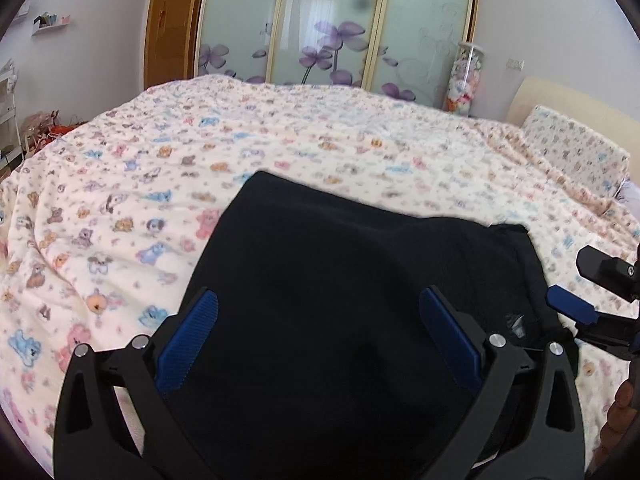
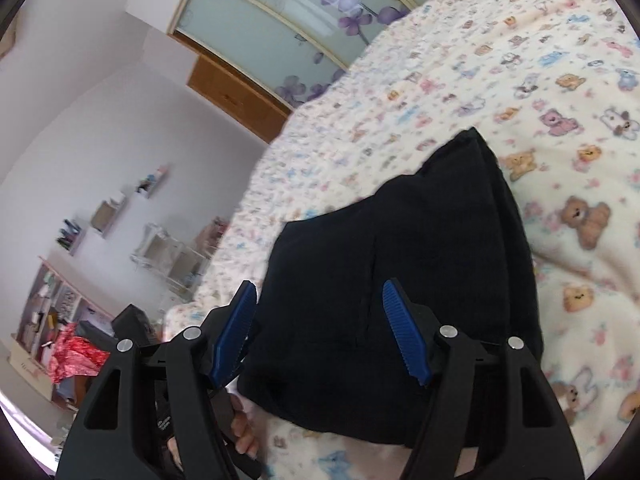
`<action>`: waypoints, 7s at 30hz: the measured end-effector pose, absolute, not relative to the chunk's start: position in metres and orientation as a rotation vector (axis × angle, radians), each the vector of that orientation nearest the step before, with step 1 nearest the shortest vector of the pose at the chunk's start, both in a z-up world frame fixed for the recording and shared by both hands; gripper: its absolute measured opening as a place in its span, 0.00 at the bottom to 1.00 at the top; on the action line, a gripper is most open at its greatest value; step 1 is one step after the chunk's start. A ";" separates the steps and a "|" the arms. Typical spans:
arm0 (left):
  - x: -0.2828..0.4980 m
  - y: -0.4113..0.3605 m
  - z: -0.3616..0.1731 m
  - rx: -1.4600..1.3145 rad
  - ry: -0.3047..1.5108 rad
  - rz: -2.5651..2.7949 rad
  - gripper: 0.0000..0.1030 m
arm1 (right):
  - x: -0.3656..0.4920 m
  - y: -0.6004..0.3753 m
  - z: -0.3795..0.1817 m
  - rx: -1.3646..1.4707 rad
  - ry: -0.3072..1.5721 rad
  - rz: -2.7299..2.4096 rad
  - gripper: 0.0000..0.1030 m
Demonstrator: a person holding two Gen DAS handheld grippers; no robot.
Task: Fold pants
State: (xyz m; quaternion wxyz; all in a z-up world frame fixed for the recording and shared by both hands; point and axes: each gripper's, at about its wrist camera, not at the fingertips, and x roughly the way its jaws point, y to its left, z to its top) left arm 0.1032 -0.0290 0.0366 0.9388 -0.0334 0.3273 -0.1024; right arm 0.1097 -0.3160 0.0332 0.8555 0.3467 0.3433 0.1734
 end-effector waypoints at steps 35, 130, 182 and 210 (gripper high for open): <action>0.105 -0.020 -0.008 -0.068 0.738 -0.263 0.98 | 0.140 -0.397 -0.027 0.836 0.954 0.401 0.64; 0.223 -0.096 0.089 -0.079 0.746 -0.412 0.10 | 0.170 -0.434 0.037 0.831 0.642 0.418 0.33; 0.224 -0.113 -0.009 -0.102 0.849 -0.364 0.98 | 0.150 -0.401 0.007 0.566 0.681 0.215 0.82; 0.172 -0.109 -0.004 -0.041 0.811 -0.312 0.98 | 0.056 -0.383 0.036 0.623 0.626 0.231 0.98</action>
